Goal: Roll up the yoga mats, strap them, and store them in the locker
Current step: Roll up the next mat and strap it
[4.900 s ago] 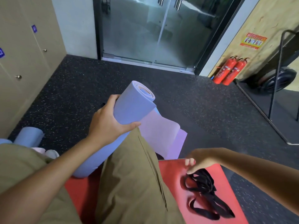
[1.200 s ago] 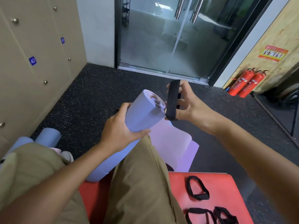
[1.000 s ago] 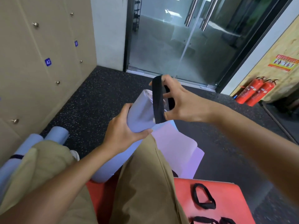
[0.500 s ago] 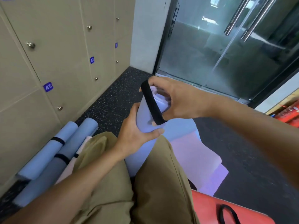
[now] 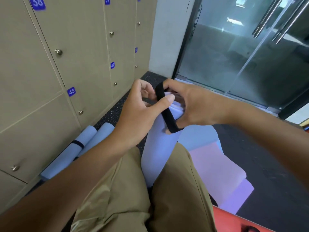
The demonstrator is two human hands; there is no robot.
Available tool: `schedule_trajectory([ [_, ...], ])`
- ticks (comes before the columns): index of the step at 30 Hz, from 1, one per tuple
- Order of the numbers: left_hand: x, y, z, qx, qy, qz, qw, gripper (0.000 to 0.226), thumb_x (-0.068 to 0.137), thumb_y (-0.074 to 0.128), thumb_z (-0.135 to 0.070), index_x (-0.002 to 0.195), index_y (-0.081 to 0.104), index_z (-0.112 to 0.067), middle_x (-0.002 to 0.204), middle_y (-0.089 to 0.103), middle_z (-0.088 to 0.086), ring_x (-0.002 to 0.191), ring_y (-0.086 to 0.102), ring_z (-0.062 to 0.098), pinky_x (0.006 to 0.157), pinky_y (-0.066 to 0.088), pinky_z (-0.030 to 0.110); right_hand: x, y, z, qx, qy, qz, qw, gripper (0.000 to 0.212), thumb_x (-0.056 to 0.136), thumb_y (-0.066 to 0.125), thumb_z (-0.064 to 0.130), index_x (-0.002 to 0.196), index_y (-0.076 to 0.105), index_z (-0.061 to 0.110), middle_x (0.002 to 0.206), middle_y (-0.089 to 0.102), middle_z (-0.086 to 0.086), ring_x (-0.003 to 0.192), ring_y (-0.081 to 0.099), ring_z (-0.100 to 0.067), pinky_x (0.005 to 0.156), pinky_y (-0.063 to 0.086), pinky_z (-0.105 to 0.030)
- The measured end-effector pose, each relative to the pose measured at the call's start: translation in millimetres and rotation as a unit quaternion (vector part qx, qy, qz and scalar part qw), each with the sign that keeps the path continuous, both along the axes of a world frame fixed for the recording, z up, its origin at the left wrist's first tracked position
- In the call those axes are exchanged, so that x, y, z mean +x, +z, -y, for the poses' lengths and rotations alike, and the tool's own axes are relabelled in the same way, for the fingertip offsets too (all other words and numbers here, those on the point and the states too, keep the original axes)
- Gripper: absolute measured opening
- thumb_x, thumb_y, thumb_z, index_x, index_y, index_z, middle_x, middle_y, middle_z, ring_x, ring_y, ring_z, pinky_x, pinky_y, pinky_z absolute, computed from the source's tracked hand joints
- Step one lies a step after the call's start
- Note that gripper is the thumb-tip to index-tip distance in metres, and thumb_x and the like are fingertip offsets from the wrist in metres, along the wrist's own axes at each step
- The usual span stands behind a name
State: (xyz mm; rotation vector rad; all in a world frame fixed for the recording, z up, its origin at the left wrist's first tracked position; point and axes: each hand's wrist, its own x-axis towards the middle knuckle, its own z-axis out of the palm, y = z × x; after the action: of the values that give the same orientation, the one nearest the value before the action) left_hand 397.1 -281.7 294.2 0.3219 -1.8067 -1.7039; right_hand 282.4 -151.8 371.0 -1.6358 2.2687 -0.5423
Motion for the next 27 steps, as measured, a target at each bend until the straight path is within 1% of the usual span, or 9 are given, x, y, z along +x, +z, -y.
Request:
schedule_trajectory([
  [4, -1.3, 3.5, -5.3, -0.014, 0.042, 0.004, 0.999, 0.039, 0.071, 0.078, -0.042, 0.084, 0.044, -0.026, 0.082, 0.055, -0.012, 0.072, 0.053, 0.016, 0.075, 0.046, 0.045, 2.4, -3.5, 1.0, -0.003, 0.002, -0.009, 1.000, 0.081, 0.058, 0.097, 0.037, 0.116, 0.041, 0.038, 0.106, 0.061, 0.010, 0.092, 0.057, -0.013, 0.070, 0.051, -0.025],
  [7, 1.2, 6.5, -7.9, -0.046, 0.067, -0.004, 0.997, 0.028, 0.079, 0.070, -0.028, 0.083, 0.042, -0.024, 0.075, 0.048, -0.015, 0.062, 0.046, 0.018, 0.067, 0.040, 0.039, 3.7, -5.6, 0.6, -0.009, -0.003, -0.017, 1.000, 0.084, 0.056, 0.097, 0.041, 0.113, 0.036, 0.042, 0.100, 0.058, 0.008, 0.085, 0.053, -0.011, 0.064, 0.043, -0.018],
  [9, 5.2, 11.8, -11.1, -0.123, 0.099, 0.019, 0.987, 0.026, 0.082, 0.067, -0.030, 0.087, 0.043, -0.023, 0.076, 0.050, -0.013, 0.059, 0.046, 0.020, 0.064, 0.040, 0.036, 5.2, -6.3, -0.6, -0.013, -0.007, -0.019, 1.000, 0.084, 0.056, 0.097, 0.043, 0.111, 0.033, 0.045, 0.098, 0.056, 0.007, 0.084, 0.051, -0.010, 0.062, 0.040, -0.018],
  [12, 5.7, 24.3, -12.5, -0.248, 0.157, 0.079, 0.953, 0.028, 0.089, 0.067, -0.033, 0.096, 0.042, -0.022, 0.080, 0.057, -0.008, 0.068, 0.053, 0.011, 0.060, 0.036, 0.025, 7.9, -7.6, 0.4, -0.028, -0.005, -0.018, 0.999, 0.082, 0.059, 0.097, 0.040, 0.111, 0.034, 0.042, 0.099, 0.058, 0.007, 0.088, 0.051, -0.011, 0.071, 0.047, -0.027],
  [15, 4.3, 33.6, -8.0, -0.306, 0.195, 0.092, 0.927, 0.030, 0.092, 0.066, -0.031, 0.100, 0.039, -0.020, 0.080, 0.059, -0.005, 0.072, 0.054, 0.012, 0.060, 0.030, 0.032, 9.7, -10.7, 0.6, -0.043, -0.001, -0.026, 0.999, 0.082, 0.059, 0.096, 0.041, 0.112, 0.033, 0.043, 0.104, 0.060, 0.005, 0.094, 0.052, -0.018, 0.079, 0.052, -0.040],
  [17, 6.4, 34.2, -4.0, -0.330, 0.188, 0.091, 0.920, 0.027, 0.093, 0.065, -0.025, 0.099, 0.039, -0.021, 0.078, 0.059, -0.004, 0.070, 0.055, 0.015, 0.061, 0.033, 0.035, 8.1, -14.4, -1.6, -0.054, -0.005, -0.030, 0.998, 0.084, 0.058, 0.095, 0.043, 0.118, 0.036, 0.043, 0.108, 0.061, 0.001, 0.098, 0.055, -0.021, 0.082, 0.052, -0.042],
  [21, 11.5, 33.1, 6.4, -0.351, 0.095, 0.085, 0.928, 0.018, 0.091, 0.056, -0.005, 0.094, 0.044, -0.019, 0.084, 0.060, -0.001, 0.071, 0.064, 0.024, 0.070, 0.051, 0.049, 2.1, -19.5, -6.4, -0.070, -0.047, -0.006, 0.996, 0.111, 0.058, 0.097, 0.037, 0.149, 0.034, 0.041, 0.116, 0.068, 0.003, 0.103, 0.063, -0.017, 0.088, 0.054, -0.036],
  [24, 11.1, 32.2, 10.6, -0.371, 0.070, 0.084, 0.922, 0.026, 0.080, 0.050, 0.006, 0.083, 0.056, -0.019, 0.085, 0.059, 0.000, 0.072, 0.064, 0.025, 0.070, 0.053, 0.049, 1.0, -22.4, -8.5, -0.073, -0.060, -0.002, 0.995, 0.113, 0.057, 0.097, 0.040, 0.154, 0.039, 0.035, 0.126, 0.066, 0.014, 0.109, 0.062, -0.006, 0.094, 0.051, -0.027],
  [27, 11.7, 31.5, 12.8, -0.373, 0.092, 0.078, 0.920, 0.026, 0.079, 0.052, 0.006, 0.079, 0.064, -0.018, 0.082, 0.061, -0.001, 0.068, 0.063, 0.023, 0.068, 0.052, 0.046, 3.5, -23.1, -9.7, -0.085, -0.054, 0.019, 0.995, 0.125, 0.058, 0.098, 0.035, 0.158, 0.024, 0.036, 0.121, 0.069, 0.009, 0.105, 0.064, -0.011, 0.088, 0.051, -0.023],
])
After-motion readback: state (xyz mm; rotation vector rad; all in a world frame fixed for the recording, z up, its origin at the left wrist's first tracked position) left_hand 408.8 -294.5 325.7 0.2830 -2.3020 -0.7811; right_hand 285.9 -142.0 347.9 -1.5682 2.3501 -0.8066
